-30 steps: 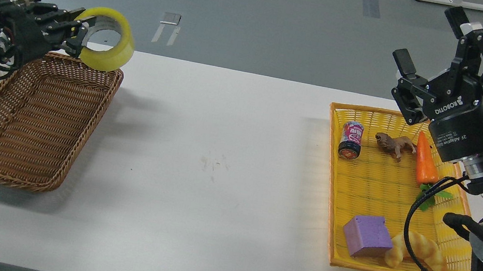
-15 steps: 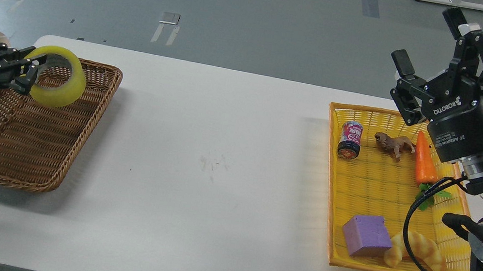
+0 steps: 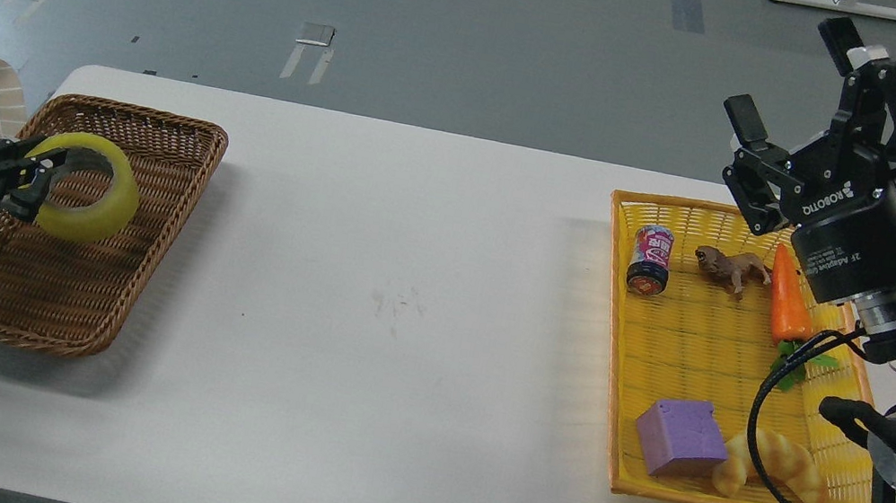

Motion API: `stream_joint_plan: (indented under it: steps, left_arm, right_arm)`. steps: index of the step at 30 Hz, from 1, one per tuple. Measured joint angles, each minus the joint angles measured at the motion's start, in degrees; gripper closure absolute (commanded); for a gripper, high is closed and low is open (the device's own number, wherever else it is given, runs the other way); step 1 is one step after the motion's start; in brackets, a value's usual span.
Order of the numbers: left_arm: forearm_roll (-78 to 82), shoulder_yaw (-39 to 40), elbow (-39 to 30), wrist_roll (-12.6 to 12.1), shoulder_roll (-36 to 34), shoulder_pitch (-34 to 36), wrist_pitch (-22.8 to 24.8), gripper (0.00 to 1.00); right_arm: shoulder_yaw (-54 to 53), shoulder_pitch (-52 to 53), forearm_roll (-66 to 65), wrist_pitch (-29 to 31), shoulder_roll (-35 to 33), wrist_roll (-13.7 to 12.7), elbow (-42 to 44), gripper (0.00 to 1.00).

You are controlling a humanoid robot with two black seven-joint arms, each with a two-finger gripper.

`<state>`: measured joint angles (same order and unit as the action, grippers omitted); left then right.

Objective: Place and transfer tape with both arms
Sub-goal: 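Lower the tape roll into the basket and open the left gripper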

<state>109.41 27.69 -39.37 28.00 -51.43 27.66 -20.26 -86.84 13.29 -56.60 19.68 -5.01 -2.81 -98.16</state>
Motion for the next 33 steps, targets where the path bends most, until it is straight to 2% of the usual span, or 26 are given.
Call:
stream_joint_plan:
  steps: [1,5,7,9,13,15,19,23,33]
  left_arm:
    - [-0.02,0.0,0.0,0.0,0.01,-0.22,0.0,0.76]
    - [-0.79,0.0,0.0,0.0,0.02,-1.59,-0.02,0.72]
    - [-0.95,0.0,0.01,0.0,0.05,-1.99,-0.02,0.64]
    - [-1.03,0.0,0.0,0.0,0.1,-2.17,-0.09,0.52]
    - [-1.34,-0.01,0.0,0.0,0.1,-2.25,-0.09,0.43]
    - [-2.15,-0.01,0.0,0.0,0.1,-2.25,-0.09,0.32]
    - [-3.89,-0.01,0.06,0.0,0.1,-2.26,-0.09,0.24]
    - [-6.59,0.0,0.05,0.0,0.06,-2.26,-0.13,0.03]
    - [-18.15,0.48,-0.95,-0.01,0.23,1.03,-2.55,0.02]
  right_arm:
    - [0.0,0.02,0.0,0.0,-0.01,0.0,0.06,0.0]
    - [-0.08,0.06,0.0,0.0,-0.08,-0.01,0.16,0.0]
    - [-0.08,0.07,0.0,0.0,-0.08,-0.01,0.16,0.0]
    - [-0.09,0.07,0.0,0.0,-0.08,-0.01,0.16,0.0]
    - [-0.09,0.07,0.0,0.0,-0.09,-0.01,0.16,0.0]
    - [-0.09,0.07,0.0,0.0,-0.09,-0.01,0.16,0.0]
    - [-0.09,0.02,0.0,0.0,-0.09,-0.01,0.16,0.0]
    - [-0.09,-0.21,-0.07,0.0,-0.09,-0.01,0.16,0.0]
    - [-0.14,-0.51,-0.11,0.0,0.3,0.07,0.03,0.0]
